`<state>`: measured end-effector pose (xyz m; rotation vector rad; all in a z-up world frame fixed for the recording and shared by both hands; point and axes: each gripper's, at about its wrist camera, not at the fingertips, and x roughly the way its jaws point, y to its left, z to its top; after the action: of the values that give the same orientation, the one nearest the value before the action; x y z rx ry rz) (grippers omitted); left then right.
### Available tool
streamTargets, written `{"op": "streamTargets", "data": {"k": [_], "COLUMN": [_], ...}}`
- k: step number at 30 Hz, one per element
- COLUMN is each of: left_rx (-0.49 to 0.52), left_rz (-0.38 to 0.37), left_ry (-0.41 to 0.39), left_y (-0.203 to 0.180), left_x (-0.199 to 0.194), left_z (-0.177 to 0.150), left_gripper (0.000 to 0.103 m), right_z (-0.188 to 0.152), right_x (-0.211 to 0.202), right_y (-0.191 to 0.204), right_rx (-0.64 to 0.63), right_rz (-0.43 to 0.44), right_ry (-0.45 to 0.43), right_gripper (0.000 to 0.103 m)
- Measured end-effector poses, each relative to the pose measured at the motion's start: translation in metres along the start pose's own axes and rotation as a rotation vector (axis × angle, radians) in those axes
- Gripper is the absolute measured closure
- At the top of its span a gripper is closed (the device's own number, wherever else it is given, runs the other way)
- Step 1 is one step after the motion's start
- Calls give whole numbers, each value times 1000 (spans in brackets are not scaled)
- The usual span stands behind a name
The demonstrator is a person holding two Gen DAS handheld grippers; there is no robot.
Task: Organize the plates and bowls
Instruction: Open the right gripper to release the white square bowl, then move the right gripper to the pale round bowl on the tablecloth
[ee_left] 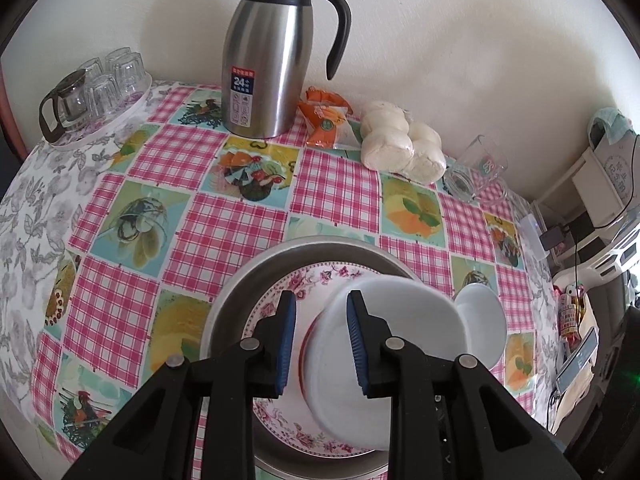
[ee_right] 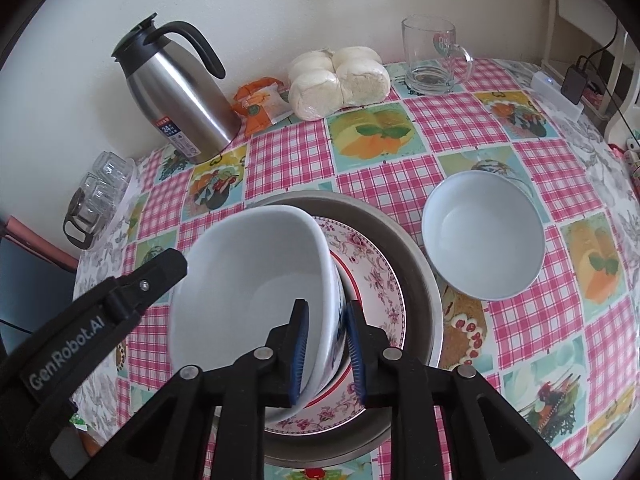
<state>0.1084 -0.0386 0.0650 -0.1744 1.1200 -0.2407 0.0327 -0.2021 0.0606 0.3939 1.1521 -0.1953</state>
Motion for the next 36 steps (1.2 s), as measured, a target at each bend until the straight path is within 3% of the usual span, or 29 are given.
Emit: {"op": "streamTargets", "data": {"k": [3, 6, 8, 10, 15, 19, 28, 36], "left_rx": [-9, -14, -17, -24, -25, -29, -44, -16], "left_rz": [1, 6, 10, 24, 74, 117, 168, 162], "left_ry": [-8, -13, -11, -7, -20, -24, -57, -58], "left_y": [2, 4, 4, 5, 9, 13, 20, 15], "left_x": [-3, -4, -4, -4, -5, -3, -4, -7], "left_z": [1, 1, 1, 1, 3, 3, 3, 3], "left_gripper": [71, 65, 54, 45, 27, 22, 7, 7], "right_z": [1, 3, 4, 5, 5, 5, 6, 6], "right_x": [-8, -16, -21, -24, -23, -20, -19, -20], "right_y": [1, 0, 1, 3, 6, 5, -2, -5], "right_rx": [-4, -8, -16, -28, -60, -68, -50, -38], "right_rz": [-5, 5, -4, -16, -47, -55, -53, -51], "right_ry": [-23, -44, -60, -71, -78, -77, -89, -85], "right_gripper": [60, 58, 51, 37, 19, 7, 0, 0]}}
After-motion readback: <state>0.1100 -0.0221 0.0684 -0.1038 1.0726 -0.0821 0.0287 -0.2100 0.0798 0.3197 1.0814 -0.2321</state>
